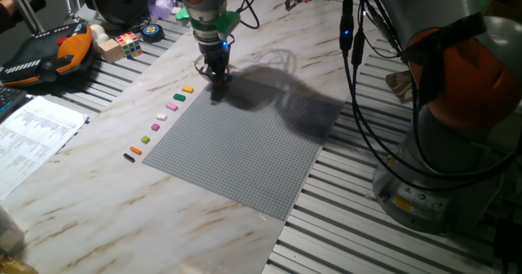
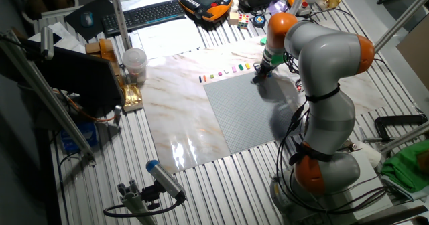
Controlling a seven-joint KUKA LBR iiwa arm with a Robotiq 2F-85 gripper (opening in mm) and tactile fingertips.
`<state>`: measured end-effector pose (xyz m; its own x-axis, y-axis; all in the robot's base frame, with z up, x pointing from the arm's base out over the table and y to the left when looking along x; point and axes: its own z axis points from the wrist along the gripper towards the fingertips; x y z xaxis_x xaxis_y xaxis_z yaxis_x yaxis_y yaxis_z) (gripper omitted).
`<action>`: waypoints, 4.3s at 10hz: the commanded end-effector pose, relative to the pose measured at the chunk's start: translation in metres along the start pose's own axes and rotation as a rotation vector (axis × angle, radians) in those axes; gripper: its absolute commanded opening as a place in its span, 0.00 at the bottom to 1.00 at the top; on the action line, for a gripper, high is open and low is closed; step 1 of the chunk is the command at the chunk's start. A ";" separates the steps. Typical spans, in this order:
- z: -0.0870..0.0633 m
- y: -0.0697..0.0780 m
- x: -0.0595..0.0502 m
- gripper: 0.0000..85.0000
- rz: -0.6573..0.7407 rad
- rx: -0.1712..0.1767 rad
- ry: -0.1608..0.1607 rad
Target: Build with small Lego blocks
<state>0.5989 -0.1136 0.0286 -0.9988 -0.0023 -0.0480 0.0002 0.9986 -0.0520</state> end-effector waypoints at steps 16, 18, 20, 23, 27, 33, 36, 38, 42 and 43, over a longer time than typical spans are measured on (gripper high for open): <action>0.003 0.000 0.000 0.01 0.015 0.003 0.006; 0.004 0.000 0.000 0.01 0.016 0.000 0.008; 0.005 0.000 0.000 0.01 0.016 -0.001 0.008; 0.005 -0.001 0.000 0.01 0.015 -0.001 0.006; 0.005 -0.001 0.000 0.01 0.015 0.002 0.005; 0.007 0.001 0.000 0.01 0.018 0.000 0.001; 0.008 0.002 0.000 0.01 0.017 0.011 -0.005; 0.008 0.002 0.000 0.01 0.015 0.017 -0.009; 0.009 0.002 0.000 0.44 0.045 0.004 -0.029; 0.009 0.002 0.000 0.48 0.050 0.004 -0.031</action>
<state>0.5996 -0.1132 0.0199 -0.9956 0.0471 -0.0815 0.0515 0.9973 -0.0533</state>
